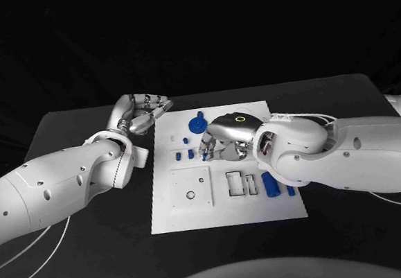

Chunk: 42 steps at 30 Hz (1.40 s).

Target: Assemble the parts on the task board

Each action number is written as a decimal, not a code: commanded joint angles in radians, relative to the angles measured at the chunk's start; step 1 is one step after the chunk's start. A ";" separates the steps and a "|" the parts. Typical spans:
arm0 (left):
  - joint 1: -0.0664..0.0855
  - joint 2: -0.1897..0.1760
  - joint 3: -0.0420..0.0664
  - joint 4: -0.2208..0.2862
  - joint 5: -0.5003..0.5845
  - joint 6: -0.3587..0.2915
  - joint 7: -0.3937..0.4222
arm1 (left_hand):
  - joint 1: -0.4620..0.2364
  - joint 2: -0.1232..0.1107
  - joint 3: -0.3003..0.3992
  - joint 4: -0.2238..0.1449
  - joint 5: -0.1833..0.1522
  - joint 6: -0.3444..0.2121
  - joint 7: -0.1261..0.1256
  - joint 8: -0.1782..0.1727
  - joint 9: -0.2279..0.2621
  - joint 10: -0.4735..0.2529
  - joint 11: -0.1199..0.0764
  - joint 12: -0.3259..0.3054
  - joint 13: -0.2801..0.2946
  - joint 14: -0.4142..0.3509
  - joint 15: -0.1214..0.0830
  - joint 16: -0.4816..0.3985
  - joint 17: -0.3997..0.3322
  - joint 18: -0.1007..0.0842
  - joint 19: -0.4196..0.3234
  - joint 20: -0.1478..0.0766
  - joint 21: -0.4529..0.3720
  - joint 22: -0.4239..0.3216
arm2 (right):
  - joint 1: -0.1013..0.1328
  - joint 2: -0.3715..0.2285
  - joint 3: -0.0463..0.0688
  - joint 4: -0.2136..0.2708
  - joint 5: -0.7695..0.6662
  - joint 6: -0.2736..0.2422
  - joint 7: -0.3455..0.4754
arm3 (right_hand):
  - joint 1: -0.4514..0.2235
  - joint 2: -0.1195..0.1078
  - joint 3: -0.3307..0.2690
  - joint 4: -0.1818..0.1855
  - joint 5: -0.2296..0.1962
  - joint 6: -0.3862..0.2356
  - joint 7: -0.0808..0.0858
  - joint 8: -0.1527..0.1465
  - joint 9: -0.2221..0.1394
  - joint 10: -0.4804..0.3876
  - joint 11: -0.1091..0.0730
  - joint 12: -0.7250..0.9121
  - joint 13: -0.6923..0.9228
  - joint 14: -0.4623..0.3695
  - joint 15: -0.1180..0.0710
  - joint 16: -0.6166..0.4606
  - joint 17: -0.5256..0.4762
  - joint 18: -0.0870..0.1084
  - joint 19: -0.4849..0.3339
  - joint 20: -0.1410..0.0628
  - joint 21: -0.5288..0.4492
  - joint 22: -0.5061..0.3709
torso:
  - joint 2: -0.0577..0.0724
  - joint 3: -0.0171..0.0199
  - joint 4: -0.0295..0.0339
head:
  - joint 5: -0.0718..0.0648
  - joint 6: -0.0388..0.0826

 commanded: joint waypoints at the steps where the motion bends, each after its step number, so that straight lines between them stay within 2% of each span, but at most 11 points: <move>1: 0.000 0.003 0.001 0.000 -0.004 0.015 0.009 | 0.002 0.009 -0.007 0.000 0.004 0.008 0.000 -0.004 0.000 -0.003 -0.005 -0.002 0.000 0.091 -0.003 -0.003 0.231 -0.004 0.094 -0.003 -0.003 0.259 | -0.008 0.007 0.000 -0.002 -0.023 0.047 0.025 | 0.004 0.000 0.006 0.000 0.007 0.003 0.002 -0.001 0.002 0.000 0.004 -0.003 -0.001 0.103 0.007 0.004 0.263 -0.007 0.106 0.005 0.004 0.263 | -0.001 -0.0004 0.0003 | 0.000 -0.005; 5: 0.000 0.002 0.001 0.000 -0.004 0.016 0.009 | 0.002 0.009 -0.007 0.000 0.004 0.008 0.000 -0.004 0.000 -0.003 -0.005 -0.002 0.000 0.091 -0.003 -0.003 0.231 -0.004 0.094 -0.003 -0.003 0.259 | -0.020 0.018 0.000 -0.006 -0.031 0.062 0.033 | 0.005 -0.002 0.007 -0.001 0.007 0.003 0.003 -0.002 0.002 -0.001 0.005 -0.003 -0.001 0.103 0.008 0.004 0.263 -0.007 0.106 0.006 0.004 0.263 | -0.001 0.0000 -0.0017 | 0.001 -0.006; 10: 0.000 0.002 0.001 0.001 -0.004 0.017 0.011 | 0.003 0.010 -0.008 0.000 0.004 0.008 0.000 -0.004 0.000 -0.003 -0.005 -0.001 0.000 0.091 -0.003 -0.003 0.231 -0.004 0.093 -0.003 -0.004 0.259 | -0.036 0.031 0.000 -0.012 -0.042 0.072 0.041 | 0.005 -0.002 0.007 -0.001 0.007 0.003 0.003 -0.002 0.002 -0.001 0.005 -0.003 -0.001 0.103 0.008 0.004 0.263 -0.007 0.106 0.006 0.004 0.263 | 0.000 -0.0010 0.0011 | -0.003 -0.009; 15: 0.000 0.000 0.001 0.004 -0.004 0.017 0.012 | 0.003 0.010 -0.008 0.000 0.004 0.008 0.000 -0.004 0.000 -0.003 -0.005 -0.001 0.000 0.091 -0.003 -0.003 0.231 -0.004 0.093 -0.003 -0.004 0.259 | -0.053 0.049 0.000 -0.025 -0.064 0.078 0.047 | 0.005 -0.003 0.008 -0.002 0.007 0.003 0.003 -0.002 0.002 -0.001 0.005 -0.003 -0.001 0.103 0.009 0.004 0.263 -0.007 0.106 0.007 0.004 0.263 | 0.000 0.0001 -0.0010 | -0.001 -0.011; 22: 0.000 -0.003 0.001 0.006 -0.004 0.017 0.012 | 0.003 0.010 -0.008 0.000 0.004 0.008 0.000 -0.004 0.000 -0.003 -0.005 -0.001 0.000 0.091 -0.003 -0.003 0.231 -0.004 0.093 -0.003 -0.004 0.259 | -0.072 0.071 0.000 -0.048 -0.114 0.090 0.048 | 0.005 -0.004 0.008 -0.002 0.007 0.002 0.003 -0.003 0.002 -0.001 0.005 -0.003 -0.001 0.103 0.009 0.004 0.263 -0.007 0.106 0.007 0.004 0.263 | 0.001 -0.0003 -0.0007 | -0.002 -0.012; 28: 0.000 -0.005 0.001 0.010 -0.004 0.017 0.013 | 0.003 0.010 -0.008 0.000 0.004 0.008 0.000 -0.004 0.000 -0.003 -0.005 -0.001 0.000 0.091 -0.003 -0.003 0.231 -0.004 0.093 -0.003 -0.004 0.259 | -0.077 0.079 0.000 -0.061 -0.143 0.099 0.044 | 0.006 -0.005 0.010 -0.003 0.007 0.001 0.005 -0.004 0.001 -0.004 0.006 -0.004 -0.002 0.103 0.010 0.004 0.263 -0.007 0.106 0.009 0.004 0.263 | 0.001 0.0001 0.0000 | 0.001 -0.010; 37: 0.000 -0.007 0.001 0.012 -0.004 0.017 0.014 | 0.003 0.010 -0.008 0.000 0.004 0.008 0.000 -0.004 0.000 -0.003 -0.005 -0.001 0.000 0.091 -0.003 -0.003 0.231 -0.004 0.093 -0.003 -0.004 0.259 | -0.078 0.088 0.000 -0.067 -0.168 0.112 0.033 | 0.005 -0.006 0.012 -0.003 0.007 0.000 0.005 -0.006 0.001 -0.006 0.007 -0.004 -0.002 0.103 0.011 0.004 0.263 -0.007 0.106 0.010 0.004 0.263 | -0.001 0.0001 -0.0011 | -0.006 -0.012; 42: 0.000 -0.007 0.001 0.012 -0.004 0.017 0.014 | 0.003 0.010 -0.008 0.000 0.004 0.008 0.000 -0.004 0.000 -0.003 -0.005 -0.001 0.000 0.091 -0.003 -0.003 0.231 -0.004 0.093 -0.003 -0.004 0.259 | -0.078 0.087 0.000 -0.069 -0.178 0.115 0.024 | 0.004 -0.006 0.013 -0.002 0.007 -0.002 0.006 -0.007 0.001 -0.008 0.008 -0.004 -0.002 0.103 0.011 0.004 0.263 -0.007 0.106 0.010 0.004 0.263 | 0.001 0.0005 -0.0019 | -0.004 -0.014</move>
